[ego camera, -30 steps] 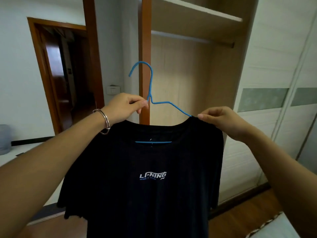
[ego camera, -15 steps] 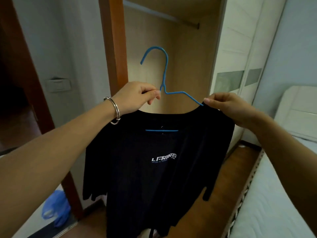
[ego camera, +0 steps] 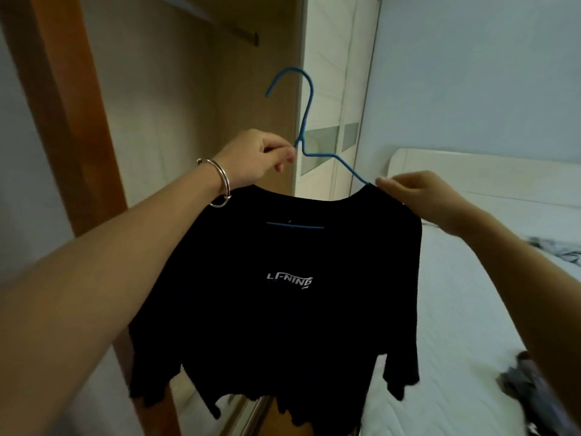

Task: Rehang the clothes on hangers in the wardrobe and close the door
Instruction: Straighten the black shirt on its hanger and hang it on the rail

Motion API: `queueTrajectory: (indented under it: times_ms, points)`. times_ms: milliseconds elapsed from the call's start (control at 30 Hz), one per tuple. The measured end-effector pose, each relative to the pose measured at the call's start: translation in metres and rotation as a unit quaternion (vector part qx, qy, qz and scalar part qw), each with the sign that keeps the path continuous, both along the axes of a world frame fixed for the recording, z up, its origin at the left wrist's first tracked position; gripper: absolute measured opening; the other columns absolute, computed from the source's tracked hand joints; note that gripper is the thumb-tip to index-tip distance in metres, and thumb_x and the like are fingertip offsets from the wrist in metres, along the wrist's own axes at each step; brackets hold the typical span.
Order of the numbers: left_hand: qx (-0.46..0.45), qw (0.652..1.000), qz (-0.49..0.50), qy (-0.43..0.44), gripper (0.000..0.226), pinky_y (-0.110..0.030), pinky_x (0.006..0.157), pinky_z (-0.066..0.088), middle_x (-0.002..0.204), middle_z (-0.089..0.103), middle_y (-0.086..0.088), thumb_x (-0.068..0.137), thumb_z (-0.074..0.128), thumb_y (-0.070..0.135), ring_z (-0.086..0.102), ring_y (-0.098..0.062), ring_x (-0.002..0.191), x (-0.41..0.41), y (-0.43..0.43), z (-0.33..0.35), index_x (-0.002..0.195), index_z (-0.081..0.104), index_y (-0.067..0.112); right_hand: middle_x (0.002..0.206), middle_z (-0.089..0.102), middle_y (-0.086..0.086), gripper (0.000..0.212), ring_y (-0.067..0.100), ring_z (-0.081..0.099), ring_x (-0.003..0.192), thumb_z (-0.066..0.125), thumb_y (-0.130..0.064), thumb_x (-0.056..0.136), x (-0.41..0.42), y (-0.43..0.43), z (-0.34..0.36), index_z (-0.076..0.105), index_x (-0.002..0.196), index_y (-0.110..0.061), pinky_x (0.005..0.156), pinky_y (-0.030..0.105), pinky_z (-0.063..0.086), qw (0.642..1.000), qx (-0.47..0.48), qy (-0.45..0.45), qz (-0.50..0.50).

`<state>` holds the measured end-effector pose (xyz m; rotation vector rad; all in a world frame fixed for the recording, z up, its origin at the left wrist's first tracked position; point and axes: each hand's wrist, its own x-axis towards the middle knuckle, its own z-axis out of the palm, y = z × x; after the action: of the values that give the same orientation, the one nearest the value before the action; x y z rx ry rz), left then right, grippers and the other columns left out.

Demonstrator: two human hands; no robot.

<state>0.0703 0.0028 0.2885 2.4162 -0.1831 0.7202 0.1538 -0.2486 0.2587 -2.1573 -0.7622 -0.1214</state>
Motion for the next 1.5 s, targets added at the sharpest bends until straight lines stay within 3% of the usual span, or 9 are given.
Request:
queueTrajectory:
  times_ms: [200,333,467,567,867,1000,1200,1333,1500]
  points:
    - [-0.044,0.998,-0.032,0.011,0.017,0.000,0.050,0.035,0.067,0.057,0.009,0.092,0.049,0.024,0.045,-0.003,0.061,0.082,0.010,0.007,0.089,0.065,0.018,0.051,0.050,-0.009,0.027,0.001,0.047,0.046,0.050,-0.031,0.092,0.061,0.007,0.009,0.062,0.069,-0.023,0.049,0.012,0.031,0.999,-0.022,-0.033,0.032]
    - [-0.050,0.998,-0.037,0.018,0.018,-0.017,0.061,0.039,0.071,0.060,0.008,0.092,0.050,0.024,0.050,-0.009,0.071,0.133,0.023,0.019,0.084,0.066,0.023,0.054,0.052,-0.007,0.023,-0.007,0.049,0.043,0.050,-0.027,0.093,0.119,0.019,0.021,0.063,0.076,-0.019,0.043,0.003,0.032,0.997,-0.004,-0.053,0.054]
    - [-0.070,0.997,-0.034,-0.009,0.019,-0.005,0.070,0.045,0.078,0.063,0.009,0.092,0.049,0.020,0.059,0.009,0.068,0.167,0.044,0.028,0.102,0.065,0.015,0.055,0.057,-0.007,0.023,0.005,0.050,0.053,0.054,-0.028,0.090,0.167,0.036,0.036,0.062,0.068,-0.028,0.047,0.008,0.034,0.993,0.037,-0.099,0.047]
    - [-0.080,0.996,0.014,-0.025,0.022,-0.014,0.089,0.042,0.099,0.064,0.003,0.093,0.047,0.022,0.059,-0.005,0.096,0.186,0.082,0.021,0.111,0.060,0.018,0.062,0.056,0.001,0.019,0.013,0.049,0.058,0.053,-0.027,0.089,0.194,0.051,0.044,0.063,0.073,-0.025,0.054,0.020,0.035,0.993,0.058,-0.082,0.069]
    - [-0.068,0.987,0.121,-0.075,0.035,0.005,0.059,0.037,0.062,0.061,0.039,0.090,0.052,0.018,0.054,0.024,0.061,0.244,0.185,-0.002,0.072,0.057,0.047,0.077,0.063,0.007,0.016,0.020,0.056,0.075,0.056,-0.033,0.084,0.268,0.118,0.048,0.068,0.081,-0.022,0.064,0.025,0.040,0.991,0.057,-0.010,0.122]
    - [-0.093,0.972,0.185,-0.111,0.018,0.004,0.060,0.038,0.071,0.064,0.027,0.090,0.054,0.020,0.057,0.019,0.063,0.247,0.257,0.015,0.086,0.063,0.035,0.076,0.066,-0.001,0.044,0.010,0.061,0.070,0.068,-0.056,0.067,0.289,0.182,0.076,0.071,0.089,-0.018,0.063,0.017,0.046,0.979,0.016,0.041,0.201]
    - [-0.007,0.917,0.356,-0.180,0.027,-0.023,0.081,0.039,0.109,0.065,-0.016,0.093,0.048,0.016,0.058,-0.029,0.105,0.234,0.343,0.071,0.113,0.061,0.003,0.044,0.055,-0.004,0.023,0.005,0.050,0.032,0.047,-0.019,0.093,0.293,0.313,0.118,0.062,0.080,-0.006,0.032,0.010,0.037,0.910,0.162,0.172,0.340]
    - [-0.036,0.873,0.435,-0.220,0.034,-0.033,0.100,0.039,0.125,0.057,-0.020,0.090,0.050,0.009,0.053,-0.031,0.117,0.225,0.371,0.107,0.122,0.053,0.001,0.041,0.060,0.000,0.028,0.009,0.056,0.031,0.047,-0.017,0.093,0.283,0.388,0.141,0.060,0.072,-0.004,0.032,0.012,0.042,0.848,0.234,0.267,0.393]
    - [-0.058,0.877,0.404,-0.252,0.026,-0.022,0.091,0.040,0.112,0.066,-0.008,0.092,0.050,0.018,0.059,-0.018,0.106,0.211,0.352,0.128,0.111,0.063,0.006,0.054,0.069,0.004,0.027,0.014,0.066,0.045,0.049,-0.020,0.091,0.261,0.462,0.167,0.065,0.073,-0.008,0.044,0.017,0.052,0.777,0.266,0.317,0.475]
